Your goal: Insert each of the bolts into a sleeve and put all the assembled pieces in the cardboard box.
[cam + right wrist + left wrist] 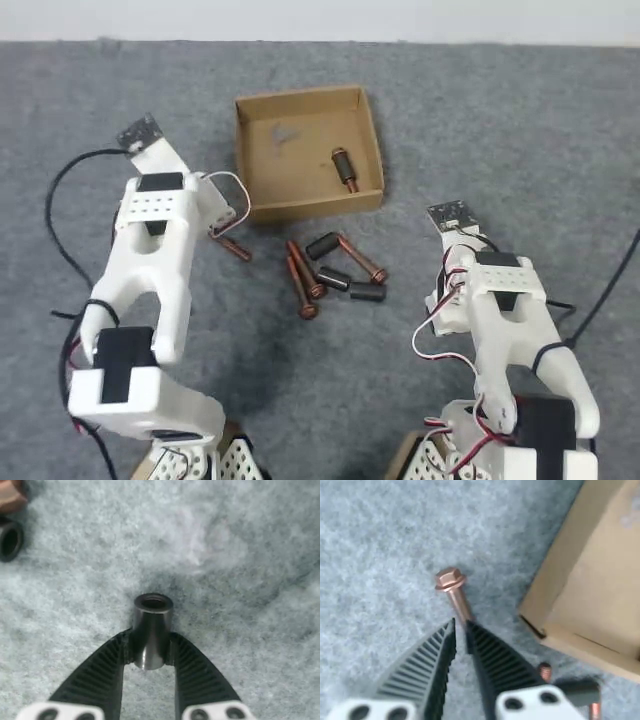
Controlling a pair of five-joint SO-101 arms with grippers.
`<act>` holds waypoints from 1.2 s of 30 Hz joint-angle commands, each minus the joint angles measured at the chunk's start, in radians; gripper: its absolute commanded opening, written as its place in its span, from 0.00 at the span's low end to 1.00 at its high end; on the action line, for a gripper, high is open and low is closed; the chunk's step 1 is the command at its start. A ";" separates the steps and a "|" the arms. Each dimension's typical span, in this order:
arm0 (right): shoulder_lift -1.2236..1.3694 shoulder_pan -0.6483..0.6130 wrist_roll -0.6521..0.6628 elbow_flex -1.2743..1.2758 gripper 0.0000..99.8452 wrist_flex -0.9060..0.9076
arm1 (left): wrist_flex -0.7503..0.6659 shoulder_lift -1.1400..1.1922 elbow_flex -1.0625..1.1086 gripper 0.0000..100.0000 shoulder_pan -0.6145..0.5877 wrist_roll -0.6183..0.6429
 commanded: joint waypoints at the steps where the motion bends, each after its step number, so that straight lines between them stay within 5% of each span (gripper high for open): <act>1: -0.041 0.010 0.015 0.005 0.01 -0.022 | -0.046 -0.072 0.018 0.17 0.005 0.011; 24: -0.041 0.010 0.017 0.005 0.01 -0.022 | -0.135 -0.069 0.087 0.20 -0.040 0.061; 31: -0.041 0.012 0.017 0.005 0.01 -0.022 | -0.164 -0.069 0.087 0.04 -0.040 0.061; 36: -0.041 0.012 0.017 0.005 0.01 -0.022 | -0.173 -0.069 0.101 0.07 -0.040 0.061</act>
